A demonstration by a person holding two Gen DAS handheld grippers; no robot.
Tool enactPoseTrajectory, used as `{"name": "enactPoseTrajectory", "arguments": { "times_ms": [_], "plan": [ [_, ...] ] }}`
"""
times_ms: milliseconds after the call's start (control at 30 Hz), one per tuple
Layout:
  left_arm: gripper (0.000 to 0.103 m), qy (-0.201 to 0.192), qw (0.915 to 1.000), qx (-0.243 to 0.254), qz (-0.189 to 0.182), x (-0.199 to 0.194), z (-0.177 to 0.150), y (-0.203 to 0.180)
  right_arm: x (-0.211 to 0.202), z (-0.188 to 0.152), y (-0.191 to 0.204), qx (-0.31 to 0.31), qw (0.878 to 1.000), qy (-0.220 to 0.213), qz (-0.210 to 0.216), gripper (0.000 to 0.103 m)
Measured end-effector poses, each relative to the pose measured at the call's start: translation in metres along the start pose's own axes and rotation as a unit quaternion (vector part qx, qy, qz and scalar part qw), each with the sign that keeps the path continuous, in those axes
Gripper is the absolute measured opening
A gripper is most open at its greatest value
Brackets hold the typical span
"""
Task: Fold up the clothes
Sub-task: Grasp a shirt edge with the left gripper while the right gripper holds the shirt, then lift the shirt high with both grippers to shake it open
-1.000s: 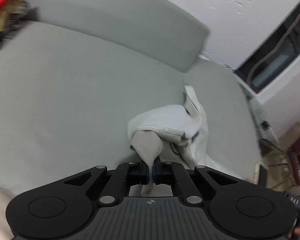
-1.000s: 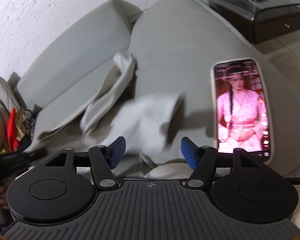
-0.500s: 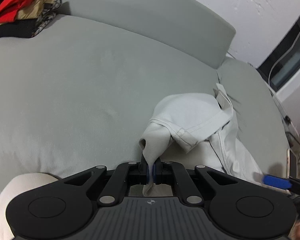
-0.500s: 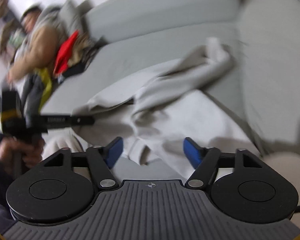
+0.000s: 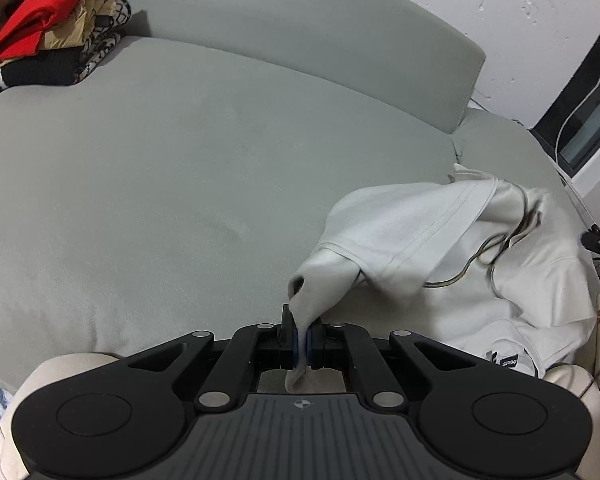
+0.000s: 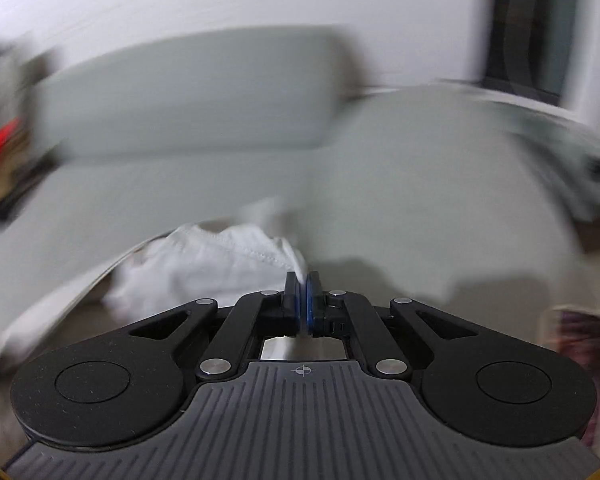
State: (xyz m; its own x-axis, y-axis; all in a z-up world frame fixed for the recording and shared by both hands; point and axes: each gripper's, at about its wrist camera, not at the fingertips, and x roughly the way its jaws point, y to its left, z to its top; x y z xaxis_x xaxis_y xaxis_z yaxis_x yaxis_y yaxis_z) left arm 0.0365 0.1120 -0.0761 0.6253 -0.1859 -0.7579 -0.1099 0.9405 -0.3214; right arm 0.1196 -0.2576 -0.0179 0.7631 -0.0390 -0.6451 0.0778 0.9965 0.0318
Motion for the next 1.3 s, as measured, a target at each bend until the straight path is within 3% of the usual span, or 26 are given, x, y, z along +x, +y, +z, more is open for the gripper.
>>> {"name": "enactPoseTrajectory", "arguments": {
  "times_ms": [67,167,200,233,267,333,400,567,667,767,933,1200,1233,1267,1300],
  "plan": [
    [0.003,0.006,1.0,-0.004,0.003,0.003,0.0,0.001,0.018,0.008,-0.032,0.057,0.997,0.013,-0.044,0.002],
    [0.003,0.016,0.9998,-0.013,0.002,0.006,0.001,0.002,0.035,0.006,-0.07,0.123,0.988,0.046,-0.084,0.022],
    [0.004,0.016,0.9998,-0.01,0.002,0.006,0.001,0.002,0.034,0.005,-0.077,0.131,0.986,0.056,-0.084,0.023],
    [0.004,0.017,0.9998,-0.008,0.002,0.006,0.001,0.001,0.028,0.002,-0.08,0.135,0.987,0.065,-0.059,0.03],
    [0.005,0.018,0.9998,-0.007,0.003,0.007,0.003,0.001,0.022,-0.002,-0.084,0.139,0.987,0.074,-0.034,0.045],
    [0.008,0.021,0.9997,-0.012,0.0,0.007,0.003,0.002,0.006,-0.012,-0.086,0.135,0.986,0.091,0.028,0.053],
    [0.01,0.025,0.9995,-0.019,-0.009,0.007,0.0,0.003,-0.008,-0.027,-0.089,0.143,0.981,0.111,0.07,0.051],
    [0.021,0.024,0.999,-0.028,-0.024,0.008,-0.007,0.005,-0.011,-0.075,-0.117,0.227,0.948,0.184,0.127,0.043],
    [0.028,0.021,0.9987,-0.033,-0.032,0.009,-0.007,0.002,-0.001,-0.085,-0.121,0.238,0.948,0.179,0.11,0.043],
    [0.028,0.016,0.9987,-0.024,-0.041,0.015,-0.009,-0.004,0.016,-0.093,-0.126,0.266,0.935,0.188,0.14,0.043],
    [0.028,0.008,0.9958,-0.058,-0.07,0.025,-0.009,0.001,0.033,-0.107,-0.133,0.298,0.92,0.171,0.19,0.039],
    [0.029,0.009,0.9909,-0.095,-0.094,0.033,-0.009,0.007,0.046,-0.114,-0.137,0.298,0.912,0.161,0.23,0.034],
    [0.026,0.011,0.9915,-0.092,-0.091,0.032,-0.009,0.006,0.049,-0.114,-0.136,0.301,0.911,0.165,0.23,0.032],
    [0.022,0.013,0.9922,-0.088,-0.087,0.032,-0.008,0.004,0.051,-0.114,-0.134,0.299,0.911,0.172,0.224,0.024],
    [0.015,0.019,0.9931,-0.085,-0.079,0.031,-0.007,0.003,0.051,-0.114,-0.133,0.297,0.914,0.176,0.213,0.008]
  ]
}}
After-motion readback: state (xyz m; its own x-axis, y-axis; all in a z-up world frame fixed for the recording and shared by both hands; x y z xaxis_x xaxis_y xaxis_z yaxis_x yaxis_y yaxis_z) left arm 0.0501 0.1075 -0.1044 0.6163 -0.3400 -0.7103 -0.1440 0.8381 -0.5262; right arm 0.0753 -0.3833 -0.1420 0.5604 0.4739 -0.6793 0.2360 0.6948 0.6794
